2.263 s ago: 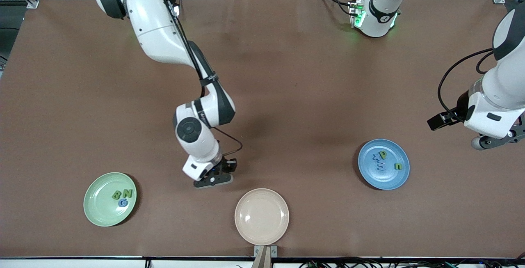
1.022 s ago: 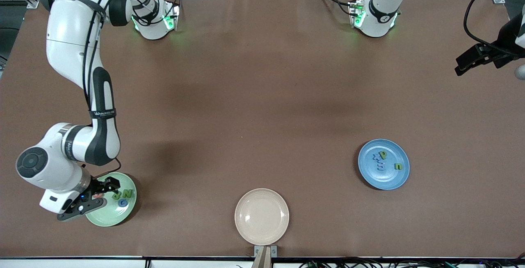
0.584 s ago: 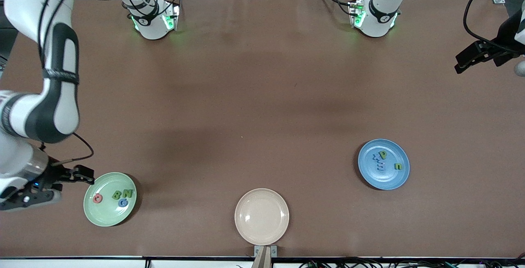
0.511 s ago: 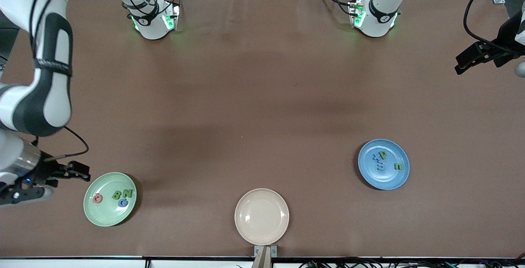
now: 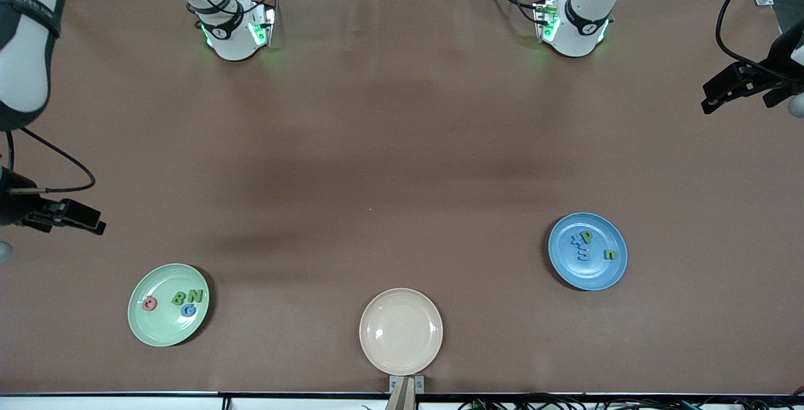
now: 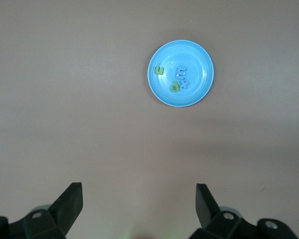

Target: Sort upper and lower case letters into plates

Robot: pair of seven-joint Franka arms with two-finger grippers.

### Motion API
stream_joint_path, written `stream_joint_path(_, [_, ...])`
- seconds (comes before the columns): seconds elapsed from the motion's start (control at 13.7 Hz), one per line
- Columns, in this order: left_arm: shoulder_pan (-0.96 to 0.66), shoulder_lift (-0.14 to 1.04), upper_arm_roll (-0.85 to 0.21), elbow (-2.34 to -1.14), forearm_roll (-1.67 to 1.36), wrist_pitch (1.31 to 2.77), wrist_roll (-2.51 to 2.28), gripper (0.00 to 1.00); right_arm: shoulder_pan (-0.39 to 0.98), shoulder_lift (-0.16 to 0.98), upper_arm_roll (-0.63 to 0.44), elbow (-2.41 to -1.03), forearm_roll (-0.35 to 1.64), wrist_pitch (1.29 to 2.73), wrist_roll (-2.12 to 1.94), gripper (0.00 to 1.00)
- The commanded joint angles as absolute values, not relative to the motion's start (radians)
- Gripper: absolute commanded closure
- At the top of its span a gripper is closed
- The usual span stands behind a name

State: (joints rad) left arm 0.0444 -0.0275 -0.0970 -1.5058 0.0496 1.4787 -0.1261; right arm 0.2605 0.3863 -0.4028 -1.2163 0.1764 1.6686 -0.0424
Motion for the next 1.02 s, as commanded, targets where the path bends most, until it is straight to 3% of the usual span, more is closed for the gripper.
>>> stream_joint_path(0.0, [0.043, -0.028, -0.100, -1.515, 0.037, 1.480, -0.170, 0.00, 0.114, 0.264, -0.173, -1.282, 0.050, 1.660, 0.001, 0.00])
stream_joint_path(0.29, [0.046, -0.046, -0.103, -1.554, 0.037, 1.497, -0.161, 0.00, -0.037, 0.085, 0.030, -1.446, -0.014, 1.669, 0.075, 0.00])
stream_joint_path(0.58, [0.044, -0.040, -0.101, -1.523, 0.052, 1.494, -0.155, 0.00, -0.057, -0.044, 0.035, -1.581, -0.017, 1.698, 0.077, 0.00])
stream_joint_path(0.95, [0.043, -0.029, -0.103, -1.500, 0.052, 1.480, -0.153, 0.00, -0.052, -0.052, 0.035, -1.582, -0.017, 1.690, 0.075, 0.00])
